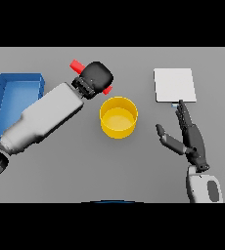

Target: Pick up the red beaker and tilt it to pour out 1 green nut into yellow bowl. Pick up the yellow bowl and place it on the metallic measuring scale.

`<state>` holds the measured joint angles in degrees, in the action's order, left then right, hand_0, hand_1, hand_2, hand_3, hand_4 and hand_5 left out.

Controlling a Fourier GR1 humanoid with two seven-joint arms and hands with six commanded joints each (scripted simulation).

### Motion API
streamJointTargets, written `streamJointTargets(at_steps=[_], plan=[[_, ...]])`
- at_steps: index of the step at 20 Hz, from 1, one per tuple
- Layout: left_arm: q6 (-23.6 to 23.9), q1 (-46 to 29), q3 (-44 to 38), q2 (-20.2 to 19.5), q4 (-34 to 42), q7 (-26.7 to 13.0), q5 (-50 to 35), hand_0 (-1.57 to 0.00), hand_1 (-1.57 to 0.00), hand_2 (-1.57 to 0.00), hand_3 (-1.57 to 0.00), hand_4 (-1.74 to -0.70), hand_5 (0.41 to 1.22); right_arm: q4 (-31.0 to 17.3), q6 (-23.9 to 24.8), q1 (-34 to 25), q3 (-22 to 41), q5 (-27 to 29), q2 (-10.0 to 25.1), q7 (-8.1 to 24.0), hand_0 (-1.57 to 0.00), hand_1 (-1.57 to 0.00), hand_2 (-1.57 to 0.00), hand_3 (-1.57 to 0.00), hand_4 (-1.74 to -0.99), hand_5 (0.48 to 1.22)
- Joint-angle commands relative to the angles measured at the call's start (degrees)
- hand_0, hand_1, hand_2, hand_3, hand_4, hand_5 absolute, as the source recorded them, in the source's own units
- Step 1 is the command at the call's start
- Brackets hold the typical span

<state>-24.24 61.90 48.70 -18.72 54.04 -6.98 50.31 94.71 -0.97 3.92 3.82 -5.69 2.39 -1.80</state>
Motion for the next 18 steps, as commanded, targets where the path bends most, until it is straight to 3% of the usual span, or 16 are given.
streamJointTargets(at_steps=[1, 5, 7, 18], plan=[[0.4, 1.2, 1.2, 0.2, -1.0, 0.6, 1.0, -1.57, -1.57, -1.57, -1.34, -1.72, 1.22, 0.4, -0.2, -0.7, -0.6, 0.6, 0.6, 0.2, 0.0, 0.0, 0.0, 0.0, -1.297, 0.607], [-0.1, 4.6, 6.8, 1.2, -2.3, 1.7, 4.4, -1.57, -1.57, -1.57, -1.47, -1.73, 1.221, 0.1, 0.4, 0.1, 0.1, -0.8, 0.2, -0.5, 0.0, 0.0, 0.0, 0.0, -1.298, 0.599], [0.4, 5.5, 9.4, 2.3, -2.7, 1.6, 5.7, -1.57, -1.57, -1.57, -1.51, -1.73, 1.221, 0.3, 0.9, -0.7, 0.1, -1.1, 0.1, 1.1, 0.0, 0.0, 0.0, 0.0, -1.297, 0.602], [-3.5, 12.0, 21.6, 4.0, -5.9, 4.7, 10.1, -1.57, -1.57, -1.57, -1.57, -1.74, 1.221, -0.8, 1.5, -1.1, 0.2, -2.5, 0.4, 0.0, 0.0, 0.0, 0.0, 0.0, -1.282, 0.603]])
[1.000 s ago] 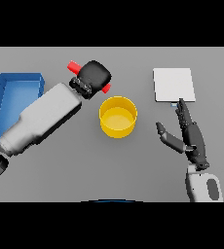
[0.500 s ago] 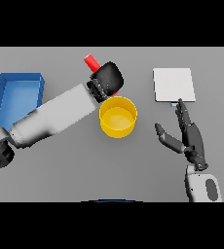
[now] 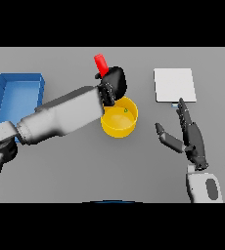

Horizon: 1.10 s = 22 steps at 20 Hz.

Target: Pick up the red beaker and tilt it to pour out 1 green nut into yellow bowl. Pick up the yellow bowl and place it on the metallic measuring scale.

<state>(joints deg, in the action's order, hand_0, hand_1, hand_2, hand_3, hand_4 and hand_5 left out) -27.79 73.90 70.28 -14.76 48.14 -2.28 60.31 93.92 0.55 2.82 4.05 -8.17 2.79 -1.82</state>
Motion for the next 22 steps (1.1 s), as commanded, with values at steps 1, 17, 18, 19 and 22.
streamJointTargets(at_steps=[1, 17, 18, 19, 22], plan=[[0.2, 0.9, 0.9, 0.4, -1.1, 0.0, 0.6, -1.57, -1.57, -1.57, -1.57, -1.74, 1.221, 0.1, 0.1, 0.4, 0.1, -0.1, 0.0, -0.5, 0.0, 0.0, 0.0, 0.0, -1.277, 0.598], [10.0, 18.1, -1.6, -5.7, -9.2, 1.0, -4.1, -1.57, -1.42, -1.41, -1.28, -1.63, 1.205, -0.2, -0.9, 0.0, 0.1, 0.8, 0.1, -1.5, 0.0, 0.0, 0.0, 0.0, -1.241, 0.626], [9.6, 20.5, -3.0, -6.2, -11.1, 0.4, -5.1, -1.57, -1.45, -1.44, -1.34, -1.6, 1.208, 0.1, -1.3, 0.1, 0.1, 1.2, 0.0, -1.8, 0.0, 0.0, 0.0, 0.0, -1.246, 0.631], [9.4, 22.8, -5.2, -7.3, -13.5, -0.2, -6.8, -1.57, -1.47, -1.47, -1.39, -1.57, 1.211, 0.5, -1.3, 0.2, 0.1, 1.3, 0.0, -1.9, 0.0, 0.0, 0.0, 0.0, -1.256, 0.635], [9.6, 24.8, -11.5, -9.5, -20.4, -2.2, -13.3, -1.57, -1.52, -1.52, -1.48, -1.58, 1.216, 0.3, -1.6, -0.2, -0.1, 1.4, 0.7, -0.7, 0.0, 0.0, 0.0, 0.0, -1.281, 0.644]])
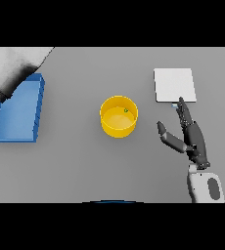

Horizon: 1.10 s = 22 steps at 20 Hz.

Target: Pick up the red beaker and tilt it to pour out 1 green nut into yellow bowl. Pick up the yellow bowl and place it on the metallic measuring scale.

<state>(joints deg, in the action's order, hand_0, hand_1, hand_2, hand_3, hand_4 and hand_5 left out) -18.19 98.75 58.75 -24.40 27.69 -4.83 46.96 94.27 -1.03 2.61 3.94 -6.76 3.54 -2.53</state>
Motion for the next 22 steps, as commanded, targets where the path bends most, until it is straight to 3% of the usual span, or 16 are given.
streamJointTargets(at_steps=[1, 4, 9, 12, 14, 16, 19, 22], plan=[[0.2, -0.4, -4.6, -2.3, -3.2, -1.9, -4.5, -1.57, -1.53, -1.53, -1.45, -1.61, 1.217, 0.1, 0.3, -0.3, 0.6, -0.7, -0.3, 0.1, 0.0, 0.0, 0.0, 0.0, -1.292, 0.645], [3.1, -3.1, -13.5, -7.0, -9.6, -3.1, -15.3, -1.57, -1.55, -1.55, -1.44, -1.67, 1.219, -0.6, -0.5, -1.4, 0.5, -0.4, 0.4, -1.2, 0.0, 0.0, 0.0, 0.0, -1.313, 0.652], [11.3, -9.0, -20.9, -11.5, -12.5, -7.5, -27.1, -1.57, -1.56, -1.56, -1.44, -1.72, 1.22, -1.7, -0.1, -1.8, 1.2, -2.1, 0.8, -2.4, 0.0, 0.0, 0.0, 0.0, -1.298, 0.651], [15.9, -14.9, -22.6, -13.8, -12.2, -10.9, -32.2, -1.57, -1.57, -1.57, -1.41, -1.73, 1.221, -2.0, 0.2, -2.6, 1.3, -1.7, -0.2, -1.7, 0.0, 0.0, 0.0, 0.0, -1.276, 0.651], [17.3, -18.7, -23.0, -14.5, -11.5, -13.5, -35.1, -1.57, -1.57, -1.57, -1.47, -1.73, 1.221, -2.3, -0.4, -3.1, 0.8, -0.6, -0.1, -1.1, 0.0, 0.0, 0.0, 0.0, -1.275, 0.656], [19.2, -23.5, -24.7, -14.9, -10.2, -16.6, -39.8, -1.57, -1.57, -1.57, -1.5, -1.74, 1.221, -1.6, -0.4, -1.8, 1.2, -1.4, 0.4, -2.4, 0.0, 0.0, 0.0, 0.0, -1.285, 0.663], [22.6, -30.3, -26.3, -15.7, -6.6, -19.5, -45.6, -1.57, -1.57, -1.57, -1.42, -1.74, 1.221, -1.9, -0.6, -1.9, 1.2, -1.4, 0.8, -2.5, 0.0, 0.0, 0.0, 0.0, -1.307, 0.677], [26.2, -36.4, -27.3, -16.3, -2.6, -21.7, -50.5, -1.57, -1.57, -1.57, -1.49, -1.74, 1.221, -1.8, -0.8, -1.2, 1.5, -1.9, 1.2, -3.2, 0.0, 0.0, 0.0, 0.0, -1.302, 0.693]])
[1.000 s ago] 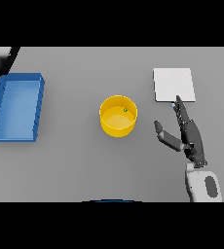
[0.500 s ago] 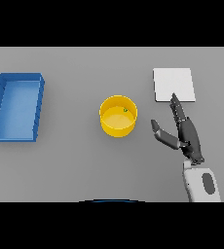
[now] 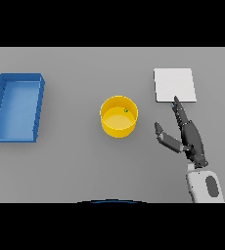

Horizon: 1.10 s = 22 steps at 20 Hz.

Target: Pick up the red beaker and tilt it to pour out 1 green nut into yellow bowl. Pick up the yellow bowl and place it on the metallic measuring scale.

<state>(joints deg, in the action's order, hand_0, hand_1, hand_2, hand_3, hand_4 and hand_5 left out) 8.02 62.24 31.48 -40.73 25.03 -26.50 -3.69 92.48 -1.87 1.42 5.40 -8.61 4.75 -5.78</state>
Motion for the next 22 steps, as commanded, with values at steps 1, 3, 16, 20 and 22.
streamJointTargets(at_steps=[1, 3, 16, 20, 22], plan=[[1.3, -2.0, 0.2, -0.6, 2.0, -1.2, -0.8, -1.57, -1.57, -1.57, -1.51, -1.74, 1.221, 0.2, -0.1, 0.2, 0.2, 0.1, -0.1, 0.0, 0.0, 0.0, 0.0, 0.0, -1.304, 0.7], [3.3, -6.0, 1.0, -2.5, 7.1, -2.1, -2.1, -1.57, -1.57, -1.57, -1.48, -1.74, 1.221, -0.1, -0.1, 0.0, 0.1, -0.2, 0.2, 0.3, 0.0, 0.0, 0.0, 0.0, -1.307, 0.714], [12.1, -21.1, 6.2, -9.4, 32.1, -8.3, -11.3, -1.57, -1.57, -1.57, -0.93, -1.25, 0.81, 0.1, 0.6, -0.8, 0.6, -1.1, -0.1, 1.2, 0.0, 0.0, 0.0, 0.0, -1.327, 0.73], [7.2, -24.2, 4.3, -11.6, 38.5, -5.5, -16.8, -0.98, -0.83, -0.75, -0.46, -0.92, 0.716, 0.4, 0.7, 0.2, 0.4, -1.1, 0.2, 0.2, 0.0, 0.0, 0.0, 0.0, -1.321, 0.727], [4.6, -23.9, 4.5, -12.8, 39.1, -5.7, -17.2, -0.63, -0.53, -0.48, -0.3, -0.85, 0.688, 0.6, 0.6, 0.0, 0.2, -0.9, 0.5, 0.7, 0.0, 0.0, 0.0, 0.0, -1.321, 0.725]])
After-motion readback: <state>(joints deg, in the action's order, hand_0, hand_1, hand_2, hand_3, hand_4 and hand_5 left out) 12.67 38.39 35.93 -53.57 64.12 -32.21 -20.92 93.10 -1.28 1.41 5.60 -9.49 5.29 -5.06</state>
